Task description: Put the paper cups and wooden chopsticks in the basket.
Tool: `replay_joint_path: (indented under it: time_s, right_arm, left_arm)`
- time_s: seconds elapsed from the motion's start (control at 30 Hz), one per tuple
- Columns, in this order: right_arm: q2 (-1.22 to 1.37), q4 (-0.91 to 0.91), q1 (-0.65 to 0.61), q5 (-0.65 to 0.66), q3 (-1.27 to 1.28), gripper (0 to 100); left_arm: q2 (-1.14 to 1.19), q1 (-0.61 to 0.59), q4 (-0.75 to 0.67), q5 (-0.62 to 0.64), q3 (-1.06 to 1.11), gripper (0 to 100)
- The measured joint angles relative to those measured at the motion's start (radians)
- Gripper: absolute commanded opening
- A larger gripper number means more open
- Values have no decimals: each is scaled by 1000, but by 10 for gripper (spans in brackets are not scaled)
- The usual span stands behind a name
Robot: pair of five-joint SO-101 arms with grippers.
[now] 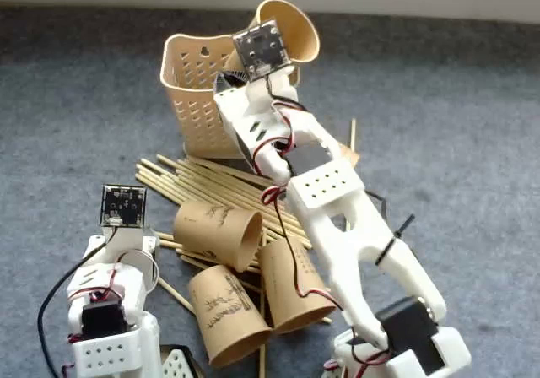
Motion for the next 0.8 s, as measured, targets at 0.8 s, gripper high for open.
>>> replay_joint_path:
  time_s: [0.8]
  right_arm:
    - [-130, 132, 126, 0, 14, 9]
  left_arm:
    - [0, 0, 0, 0, 0, 136]
